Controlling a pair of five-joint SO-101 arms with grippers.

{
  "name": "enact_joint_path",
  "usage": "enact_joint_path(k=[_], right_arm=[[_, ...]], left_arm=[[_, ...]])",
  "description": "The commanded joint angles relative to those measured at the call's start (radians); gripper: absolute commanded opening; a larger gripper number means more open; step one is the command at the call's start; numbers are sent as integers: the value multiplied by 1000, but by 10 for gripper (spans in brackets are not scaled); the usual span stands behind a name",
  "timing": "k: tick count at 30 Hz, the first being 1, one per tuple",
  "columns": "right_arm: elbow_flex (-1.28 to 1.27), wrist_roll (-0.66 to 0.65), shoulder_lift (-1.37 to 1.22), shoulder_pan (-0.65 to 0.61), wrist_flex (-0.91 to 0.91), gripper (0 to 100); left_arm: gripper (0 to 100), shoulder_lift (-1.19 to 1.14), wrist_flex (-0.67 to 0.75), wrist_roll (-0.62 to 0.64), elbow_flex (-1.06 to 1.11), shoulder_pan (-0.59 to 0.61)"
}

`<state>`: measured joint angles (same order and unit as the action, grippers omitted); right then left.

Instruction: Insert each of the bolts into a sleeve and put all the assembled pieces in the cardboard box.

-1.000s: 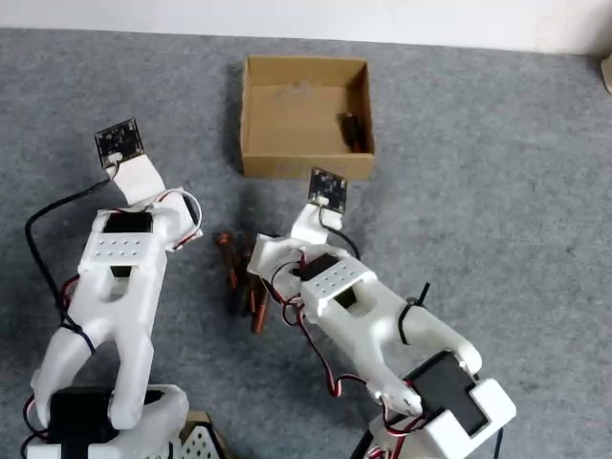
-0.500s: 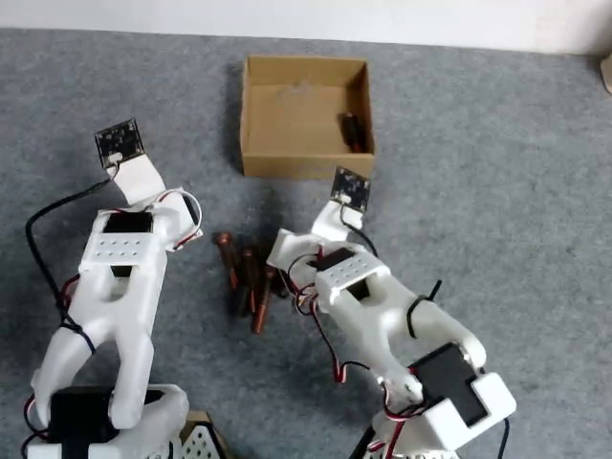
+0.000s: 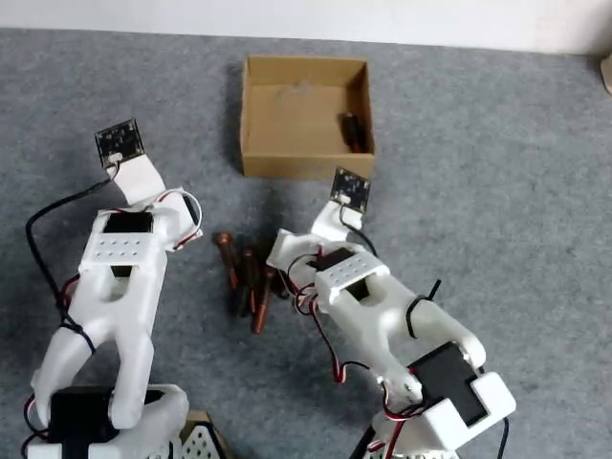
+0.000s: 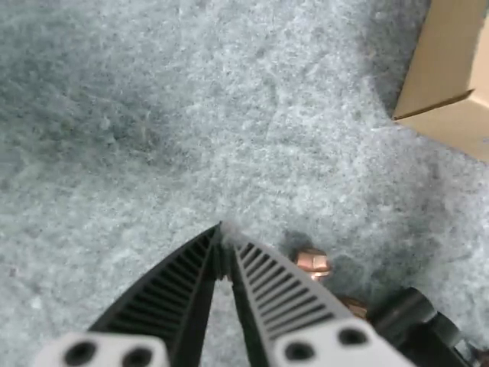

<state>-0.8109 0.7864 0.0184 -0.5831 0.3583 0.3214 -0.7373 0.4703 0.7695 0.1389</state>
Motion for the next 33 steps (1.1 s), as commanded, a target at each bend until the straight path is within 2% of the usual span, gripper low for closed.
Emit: enact_joint_path(k=[1, 19, 24, 28, 33], right_arm=[[1, -52, -7, 8, 73, 130], [-1, -71, -7, -8, 128, 130], [2, -74, -5, -2, 237, 130], [4, -135, -5, -7, 242, 130], [4, -135, -5, -8, 242, 129]], left_arm=[[7, 12, 12, 5, -42, -12], [7, 12, 11, 5, -42, -13], [7, 12, 11, 5, -42, -13], [7, 12, 11, 5, -44, -13], [7, 12, 11, 5, -44, -13]])
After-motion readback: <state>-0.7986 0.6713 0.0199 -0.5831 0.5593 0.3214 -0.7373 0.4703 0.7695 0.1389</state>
